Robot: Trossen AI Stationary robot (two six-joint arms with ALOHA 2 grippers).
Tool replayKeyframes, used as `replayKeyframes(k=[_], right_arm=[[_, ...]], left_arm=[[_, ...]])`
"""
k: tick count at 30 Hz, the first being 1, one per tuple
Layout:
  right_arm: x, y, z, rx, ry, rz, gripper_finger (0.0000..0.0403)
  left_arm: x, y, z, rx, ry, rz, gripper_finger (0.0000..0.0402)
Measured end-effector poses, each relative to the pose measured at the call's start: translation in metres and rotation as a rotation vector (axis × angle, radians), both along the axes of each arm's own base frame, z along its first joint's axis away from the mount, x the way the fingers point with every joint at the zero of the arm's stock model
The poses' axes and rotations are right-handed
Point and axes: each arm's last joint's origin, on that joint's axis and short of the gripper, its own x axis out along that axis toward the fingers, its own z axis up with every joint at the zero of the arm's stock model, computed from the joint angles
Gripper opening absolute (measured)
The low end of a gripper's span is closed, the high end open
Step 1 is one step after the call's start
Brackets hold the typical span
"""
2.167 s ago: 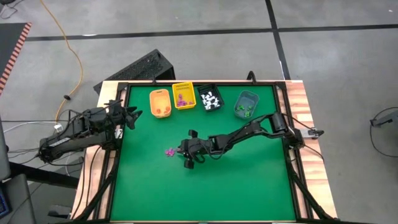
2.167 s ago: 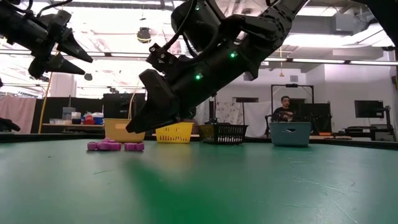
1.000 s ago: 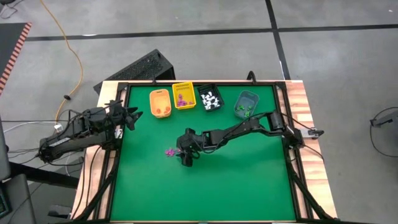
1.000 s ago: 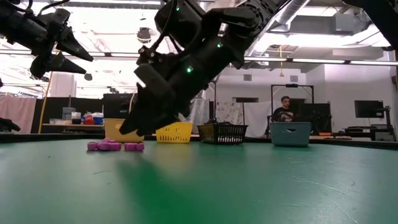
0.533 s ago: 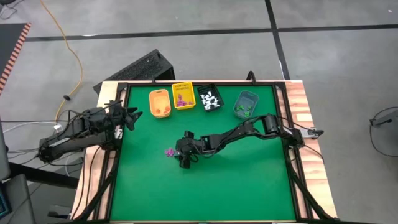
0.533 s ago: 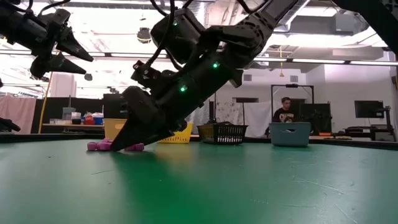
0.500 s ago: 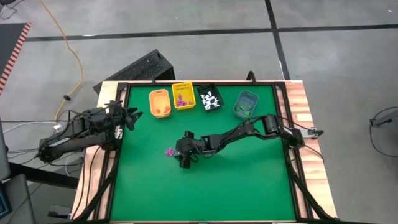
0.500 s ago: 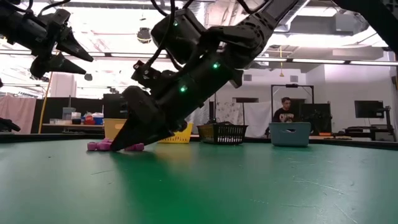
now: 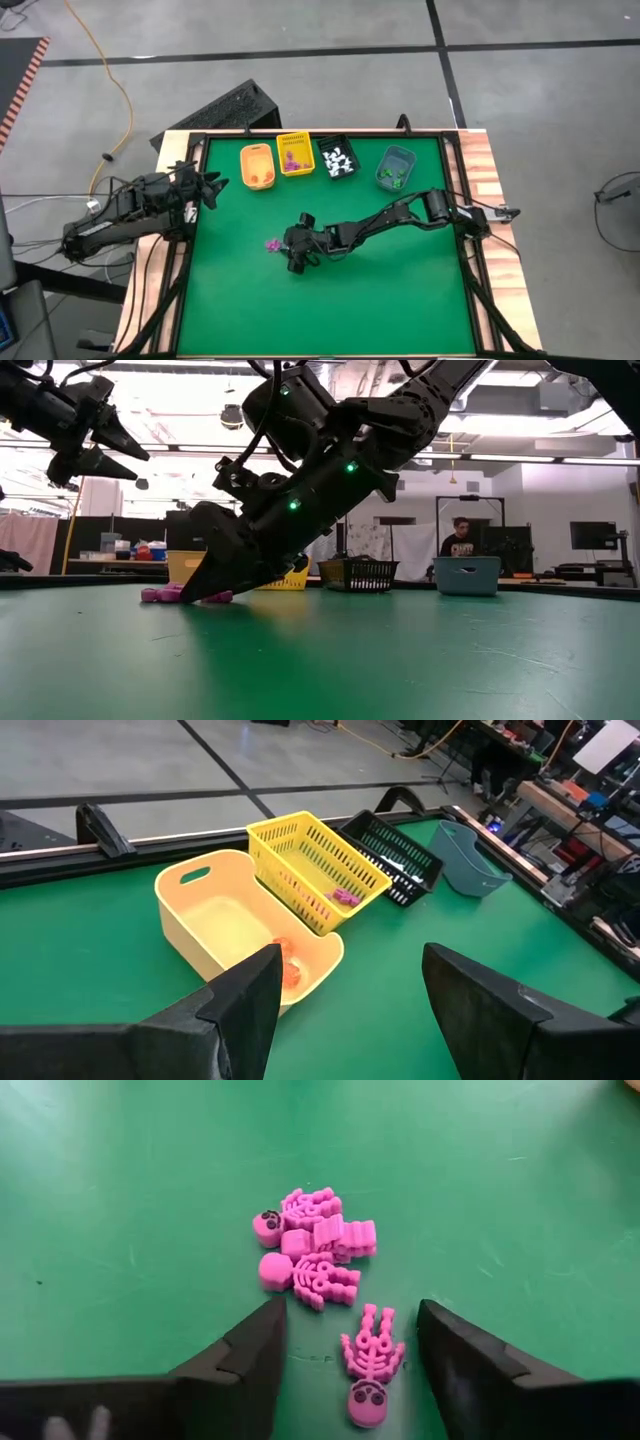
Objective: Sort Halloween decoration
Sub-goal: Put the pink skeleton toy into the yellow bin
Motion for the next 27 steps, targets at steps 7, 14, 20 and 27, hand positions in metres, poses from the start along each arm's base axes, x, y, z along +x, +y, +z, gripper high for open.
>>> replayKeyframes(k=[7,14,20,27], right_arm=[[-0.0006,0.0015,-0.0005,-0.001,-0.002,-0.004,0.0151],[-0.0006,0.0016,-0.0002,-0.012,-0.01,-0.021,0.0098],[-0.0006,0.0014,0.0002,0.025,-0.02,-0.064,0.0079],[0.0002,0.0013,0.0088,0.031,-0.049,-0.067,0.0071]], left_arm=[[-0.0002,0.0001,-0.0003,0.0,0.003,0.006,0.0231],[-0.0002,0.0001,-0.0003,-0.001,0.002,0.007,0.0231],[-0.0002,0.0001,-0.0004,-0.002,0.002,0.007,0.0231],[-0.0002,0.0001,-0.0004,-0.002,0.002,0.007,0.0231]])
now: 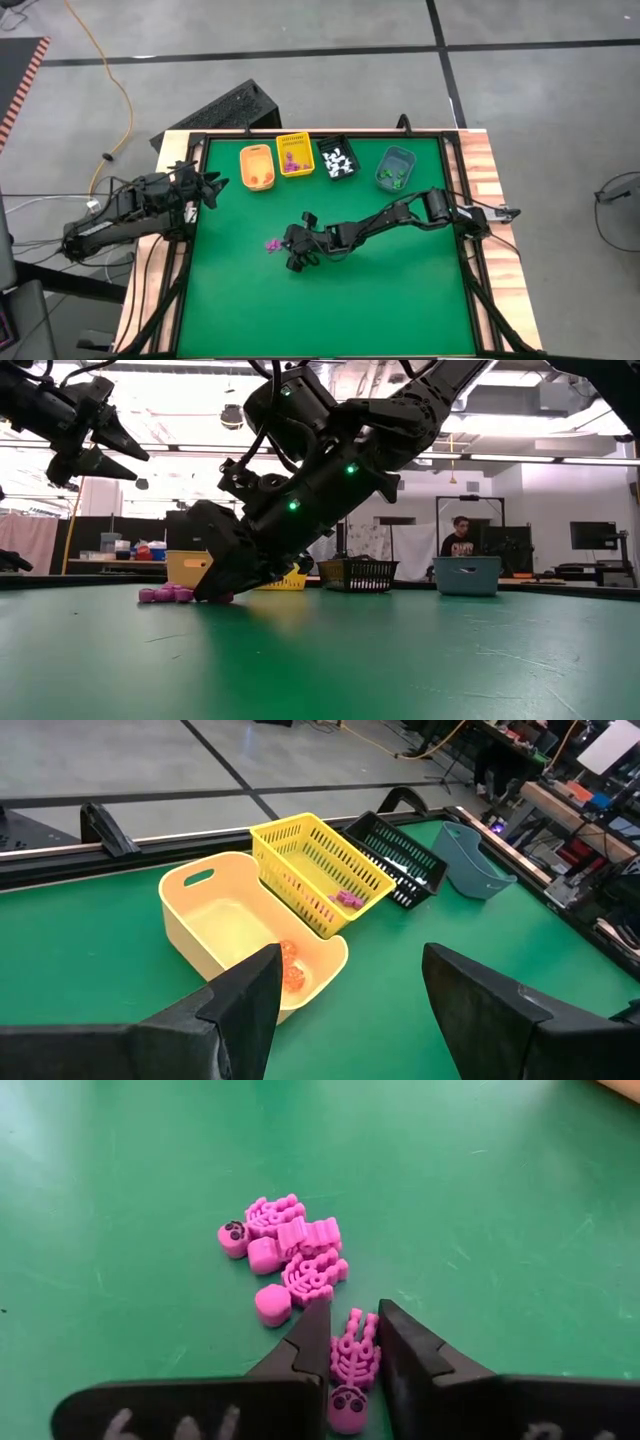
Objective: Sort Halloween decoration
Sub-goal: Put the pink skeleton toy into the yellow bin
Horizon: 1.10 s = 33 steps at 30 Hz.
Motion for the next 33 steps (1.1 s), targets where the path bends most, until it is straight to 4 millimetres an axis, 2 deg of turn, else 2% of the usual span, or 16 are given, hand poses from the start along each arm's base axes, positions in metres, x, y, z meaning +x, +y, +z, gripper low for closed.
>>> replayKeyframes(k=[6,14,21,25,30,33], right_arm=[[0.001,-0.006,0.018,0.01,-0.041,-0.007,0.007],[0.003,-0.027,0.047,-0.04,-0.085,0.015,0.007],[0.004,-0.051,0.062,-0.068,-0.12,-0.03,0.007],[0.007,-0.058,0.067,-0.073,-0.132,-0.039,0.007],[0.018,-0.066,0.088,-0.118,-0.184,-0.003,0.007],[0.026,-0.074,0.108,-0.178,-0.218,0.018,0.007]], left_arm=[[0.0,0.0,0.0,0.005,0.002,0.019,0.0231],[-0.001,0.001,0.0,0.004,0.0,0.03,0.0231],[-0.001,0.001,0.0,0.005,-0.001,0.042,0.0231],[-0.001,0.001,0.0,0.0,-0.005,0.047,0.0231],[-0.001,0.001,0.0,0.0,-0.006,0.054,0.0231],[-0.001,0.001,0.0,0.001,-0.008,0.064,0.0231]])
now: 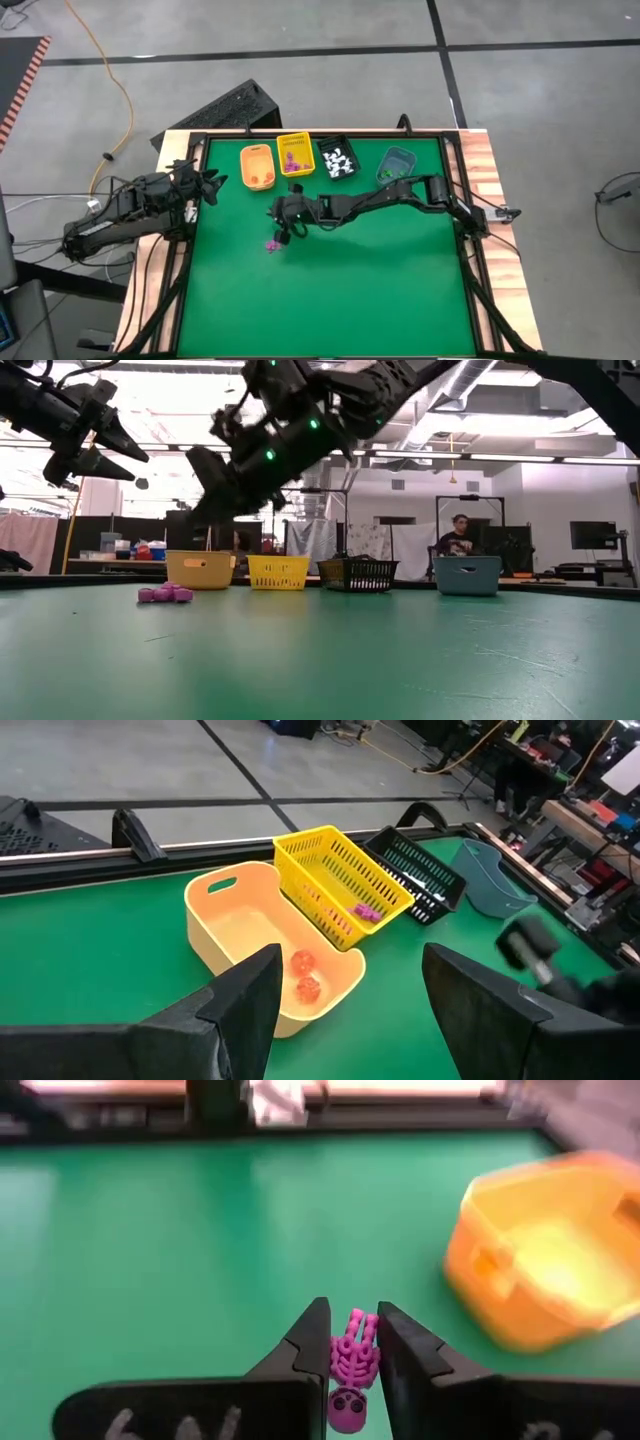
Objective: Sort Halloween decoration
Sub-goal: Put the pink skeleton toy into the yellow bin
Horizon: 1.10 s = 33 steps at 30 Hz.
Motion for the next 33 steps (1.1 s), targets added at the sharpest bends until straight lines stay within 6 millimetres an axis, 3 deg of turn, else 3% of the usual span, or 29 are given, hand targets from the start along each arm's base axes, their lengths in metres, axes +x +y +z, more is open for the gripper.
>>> replayKeyframes(k=[5,11,20,25,33], right_arm=[[0.01,-0.024,0.033,-0.108,-0.024,0.003,0.007],[0.01,-0.077,0.058,-0.162,-0.027,-0.004,0.007],[-0.025,-0.166,0.079,-0.097,-0.003,-0.049,0.007],[-0.041,-0.198,0.078,-0.016,0.012,0.021,0.007],[-0.059,-0.216,0.038,0.074,0.093,-0.013,0.007]], left_arm=[[0.0,0.0,0.0,-0.003,-0.002,0.003,0.0231],[0.0,0.0,0.0,-0.004,-0.004,0.004,0.0232],[0.0,0.0,0.0,-0.003,-0.003,0.003,0.0231],[0.0,0.0,0.0,-0.004,-0.003,0.004,0.0231],[0.0,0.0,0.0,-0.006,-0.005,0.007,0.0231]])
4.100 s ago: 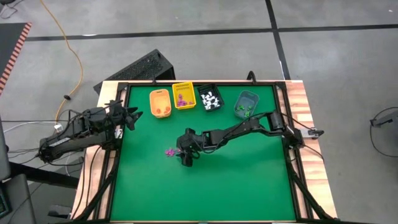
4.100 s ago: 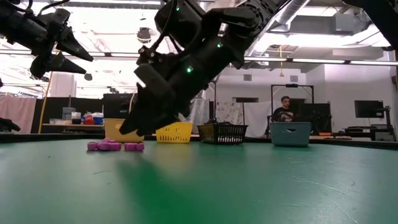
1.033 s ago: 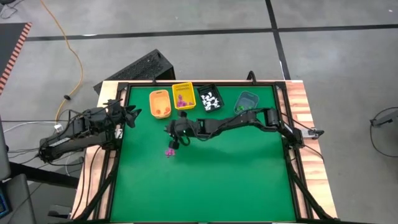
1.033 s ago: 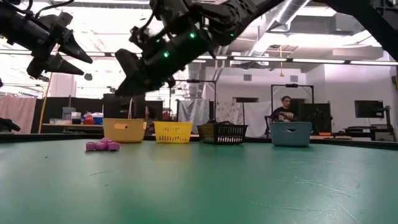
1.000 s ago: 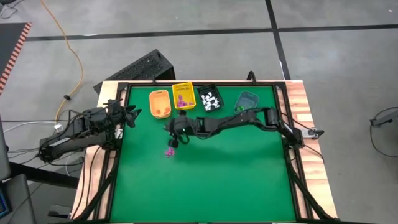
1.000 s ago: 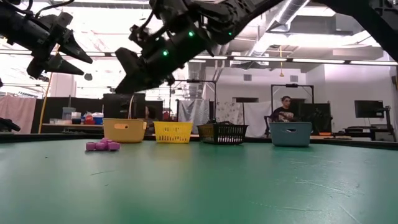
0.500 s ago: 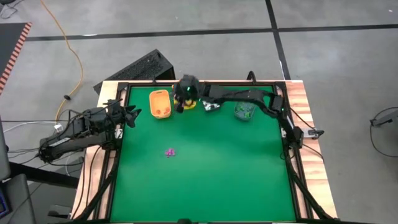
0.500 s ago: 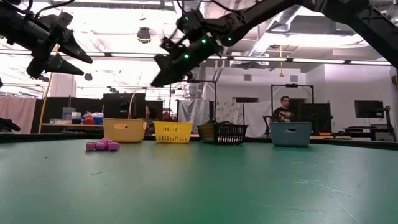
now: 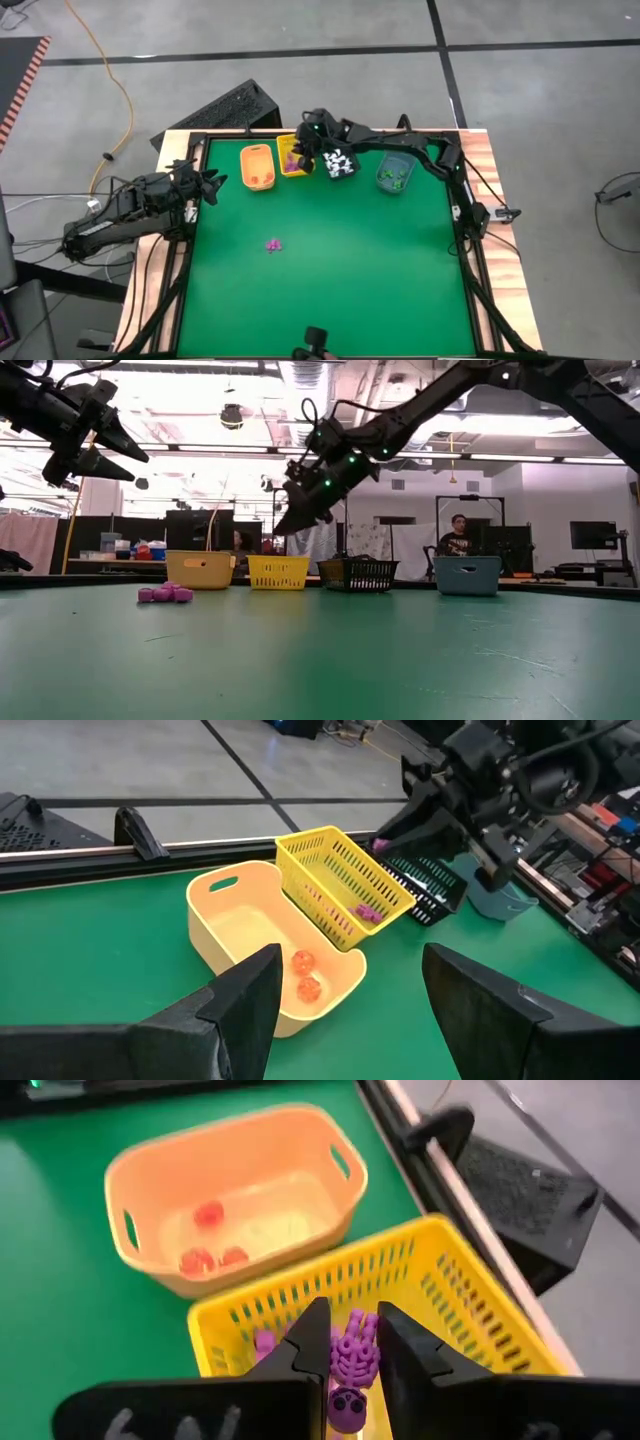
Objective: Sort Halloween decoration
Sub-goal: Put the pink skeleton toy into the yellow bin
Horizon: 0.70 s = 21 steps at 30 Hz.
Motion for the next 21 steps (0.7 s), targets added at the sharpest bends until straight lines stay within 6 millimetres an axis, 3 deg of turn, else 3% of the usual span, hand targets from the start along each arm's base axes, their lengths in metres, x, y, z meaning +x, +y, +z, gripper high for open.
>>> replayKeyframes(k=[11,21], right_arm=[[-0.0018,0.0014,-0.0067,0.032,0.018,-0.017,0.0085],[-0.0017,0.0016,-0.0065,0.05,0.011,-0.012,0.0178]], left_arm=[[-0.0001,0.0001,0.0,-0.008,-0.008,0.006,0.0231],[0.0003,-0.0003,0.0,-0.019,-0.016,-0.009,0.0231]])
